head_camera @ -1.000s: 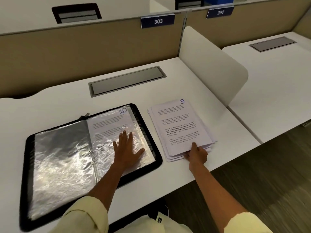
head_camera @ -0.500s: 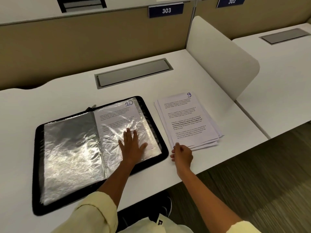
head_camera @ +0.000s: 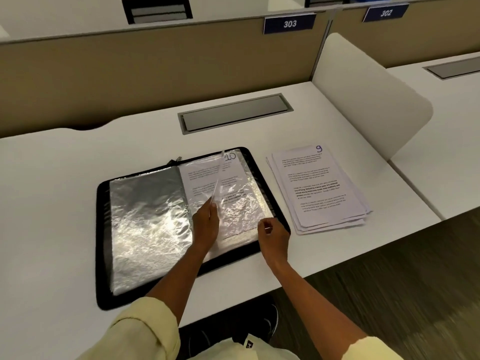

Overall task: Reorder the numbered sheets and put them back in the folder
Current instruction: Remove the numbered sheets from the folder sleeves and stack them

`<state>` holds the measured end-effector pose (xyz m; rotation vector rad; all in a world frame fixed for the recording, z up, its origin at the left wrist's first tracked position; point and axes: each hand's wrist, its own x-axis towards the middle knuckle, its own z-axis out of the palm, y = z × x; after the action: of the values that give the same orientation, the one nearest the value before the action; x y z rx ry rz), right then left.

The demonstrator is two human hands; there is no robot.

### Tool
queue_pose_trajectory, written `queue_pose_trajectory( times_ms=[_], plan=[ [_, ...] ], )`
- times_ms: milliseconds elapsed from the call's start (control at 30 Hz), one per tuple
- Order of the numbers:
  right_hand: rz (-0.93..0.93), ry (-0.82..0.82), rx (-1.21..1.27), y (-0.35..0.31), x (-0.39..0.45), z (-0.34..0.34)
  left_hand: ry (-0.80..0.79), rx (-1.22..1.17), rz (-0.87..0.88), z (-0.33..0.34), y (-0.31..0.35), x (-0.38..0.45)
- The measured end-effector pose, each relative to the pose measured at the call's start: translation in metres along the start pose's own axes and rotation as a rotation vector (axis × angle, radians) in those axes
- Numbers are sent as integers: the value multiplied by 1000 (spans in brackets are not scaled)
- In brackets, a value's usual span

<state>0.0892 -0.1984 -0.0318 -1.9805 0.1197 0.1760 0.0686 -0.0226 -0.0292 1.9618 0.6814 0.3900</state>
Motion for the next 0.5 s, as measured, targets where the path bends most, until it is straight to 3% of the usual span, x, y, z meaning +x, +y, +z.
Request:
queue_pose_trajectory(
  times_ms=[267,500],
  plan=[
    [-111,-245,-39,-14,-24,57,46,-244,-170,-64,-21,-2],
    [-171,-446,-100,-28,-44,107,94,-634,-334,-128,-30,-11]
  ],
)
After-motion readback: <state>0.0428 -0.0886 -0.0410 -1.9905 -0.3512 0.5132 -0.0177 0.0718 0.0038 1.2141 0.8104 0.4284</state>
